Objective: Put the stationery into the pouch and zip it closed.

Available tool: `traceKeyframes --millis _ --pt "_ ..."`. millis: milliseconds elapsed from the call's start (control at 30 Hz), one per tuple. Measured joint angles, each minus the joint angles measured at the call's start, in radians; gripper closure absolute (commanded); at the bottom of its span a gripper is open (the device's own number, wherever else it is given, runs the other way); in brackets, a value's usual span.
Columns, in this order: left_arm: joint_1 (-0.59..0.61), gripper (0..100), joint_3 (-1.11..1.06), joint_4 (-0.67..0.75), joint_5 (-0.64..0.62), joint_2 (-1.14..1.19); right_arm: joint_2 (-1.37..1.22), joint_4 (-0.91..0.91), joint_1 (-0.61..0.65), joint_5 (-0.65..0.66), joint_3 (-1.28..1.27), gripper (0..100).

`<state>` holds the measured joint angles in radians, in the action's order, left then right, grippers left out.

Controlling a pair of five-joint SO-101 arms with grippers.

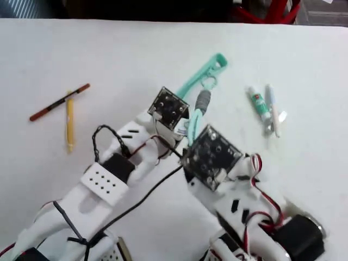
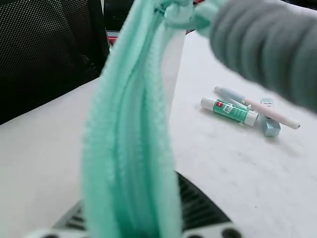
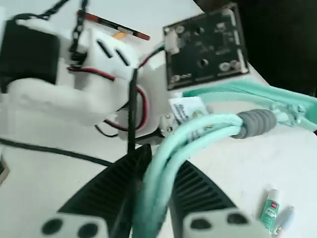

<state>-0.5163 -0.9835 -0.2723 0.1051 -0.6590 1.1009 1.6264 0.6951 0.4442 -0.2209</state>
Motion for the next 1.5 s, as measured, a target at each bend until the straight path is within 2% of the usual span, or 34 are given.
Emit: traceKeyframes --millis 100,300,500,567,700,767,833,900,1033,1300,1500 --pt "0.002 98 0.0 0.0 0.0 0.0 0.017 0.075 0.1 0.006 0.083 98.0" --pt "0.009 98 0.0 0.0 0.0 0.0 0.071 0.087 0.146 0.009 0.087 98.0" --pt "0.038 98 0.0 0.0 -0.005 0.0 0.124 0.091 0.138 0.06 0.069 96.9" --pt "0.038 98 0.0 0.0 -0.005 0.0 0.133 0.069 0.077 0.084 0.063 92.2" --pt "0.035 98 0.0 0.0 -0.003 0.0 0.133 -0.094 -0.195 0.031 -0.028 80.1" --pt "0.026 98 0.0 0.0 -0.003 0.0 0.123 -0.227 -0.331 -0.046 -0.137 80.5" --pt "0.017 98 0.0 0.0 -0.003 0.0 0.118 -0.371 -0.413 -0.1 -0.279 80.7" --pt "0.015 98 0.0 0.0 -0.003 0.0 0.118 -0.488 -0.433 -0.123 -0.414 80.7" --pt "0.017 98 0.0 0.0 -0.003 0.0 0.226 -0.612 -0.416 -0.153 -0.591 79.3" --pt "0.017 98 0.0 0.0 -0.003 0.0 0.384 -0.984 -0.413 -0.319 -1.002 76.9" --pt "0.017 98 0.0 0.0 -0.003 0.0 0.393 -1.155 -0.41 -0.391 -1.08 76.9"
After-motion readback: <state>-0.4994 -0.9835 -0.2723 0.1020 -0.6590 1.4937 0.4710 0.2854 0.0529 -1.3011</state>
